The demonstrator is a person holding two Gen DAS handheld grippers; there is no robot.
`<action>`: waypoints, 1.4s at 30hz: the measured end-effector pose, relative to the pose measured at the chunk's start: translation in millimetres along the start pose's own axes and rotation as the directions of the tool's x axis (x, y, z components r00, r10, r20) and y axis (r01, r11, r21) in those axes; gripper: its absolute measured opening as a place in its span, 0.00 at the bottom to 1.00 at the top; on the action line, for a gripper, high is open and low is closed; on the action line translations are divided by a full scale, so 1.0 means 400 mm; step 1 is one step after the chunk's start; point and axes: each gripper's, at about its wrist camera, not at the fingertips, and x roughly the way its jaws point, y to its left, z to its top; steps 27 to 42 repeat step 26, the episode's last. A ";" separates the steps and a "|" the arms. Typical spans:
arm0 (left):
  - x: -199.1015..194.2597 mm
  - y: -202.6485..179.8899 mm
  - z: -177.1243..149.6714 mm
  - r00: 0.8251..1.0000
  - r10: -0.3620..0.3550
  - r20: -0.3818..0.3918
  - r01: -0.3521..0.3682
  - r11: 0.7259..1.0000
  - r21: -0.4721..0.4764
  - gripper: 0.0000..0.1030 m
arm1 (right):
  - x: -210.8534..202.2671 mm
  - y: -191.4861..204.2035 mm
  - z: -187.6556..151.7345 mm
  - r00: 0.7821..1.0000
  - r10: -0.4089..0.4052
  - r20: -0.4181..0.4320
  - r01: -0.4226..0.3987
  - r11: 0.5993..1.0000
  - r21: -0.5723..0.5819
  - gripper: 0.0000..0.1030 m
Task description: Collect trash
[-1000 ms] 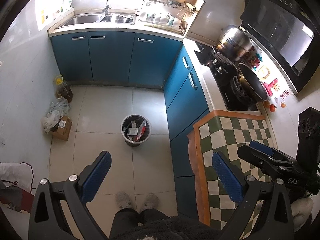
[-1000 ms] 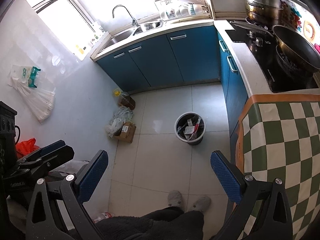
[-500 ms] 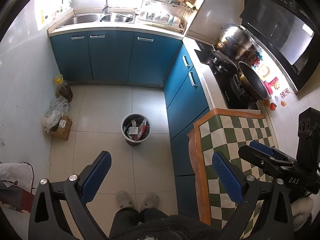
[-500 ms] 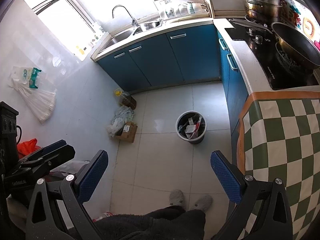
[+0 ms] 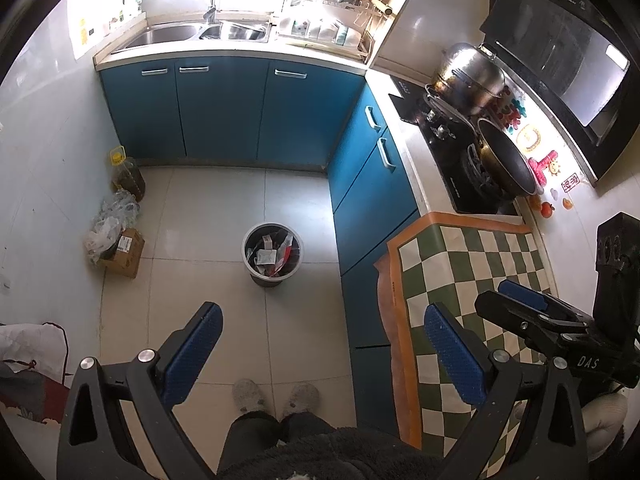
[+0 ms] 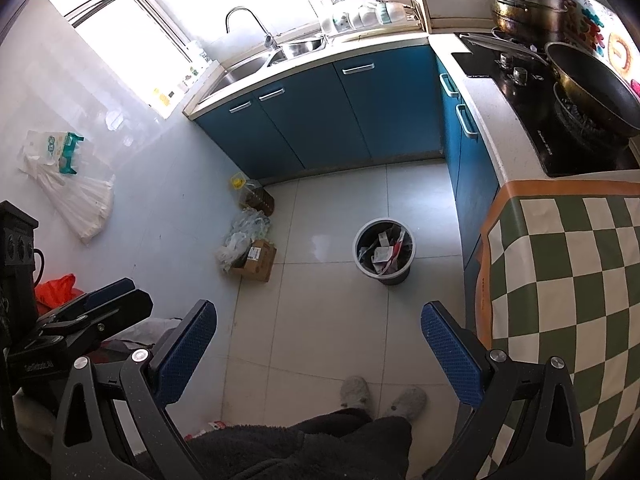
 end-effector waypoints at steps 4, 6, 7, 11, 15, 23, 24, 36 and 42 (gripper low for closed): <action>0.003 0.001 0.001 1.000 -0.001 -0.006 0.001 1.000 0.004 1.00 | -0.001 -0.007 -0.001 1.000 0.000 -0.003 0.000 1.000 0.003 1.00; 0.009 0.002 0.007 1.000 -0.001 -0.010 0.001 1.000 0.007 1.00 | -0.001 -0.009 -0.001 1.000 -0.001 -0.003 0.001 1.000 0.003 1.00; 0.010 0.002 0.005 1.000 -0.002 -0.012 0.002 1.000 0.006 1.00 | -0.001 -0.009 -0.001 1.000 -0.002 -0.003 0.002 1.000 0.002 1.00; 0.018 0.002 0.008 1.000 -0.004 -0.019 0.004 1.000 0.009 1.00 | 0.000 -0.013 0.000 1.000 -0.004 -0.003 0.004 1.000 0.002 1.00; 0.021 0.000 0.009 1.000 -0.007 -0.023 0.007 1.000 0.011 1.00 | -0.002 -0.024 -0.007 1.000 -0.003 -0.005 0.003 1.000 0.002 1.00; 0.022 0.001 0.009 1.000 -0.006 -0.024 0.006 1.000 0.006 1.00 | -0.003 -0.029 -0.010 1.000 -0.002 -0.005 0.002 1.000 0.003 1.00; 0.023 0.002 0.012 1.000 -0.012 -0.027 0.012 1.000 0.005 1.00 | -0.003 -0.028 -0.010 1.000 0.000 -0.004 0.000 1.000 0.005 1.00; 0.027 0.002 0.016 0.999 -0.018 -0.033 0.019 1.000 0.008 1.00 | -0.004 -0.030 -0.013 1.000 0.001 -0.004 -0.001 1.000 0.006 1.00; 0.027 0.002 0.016 0.999 -0.018 -0.033 0.019 1.000 0.008 1.00 | -0.004 -0.030 -0.013 1.000 0.001 -0.004 -0.001 1.000 0.006 1.00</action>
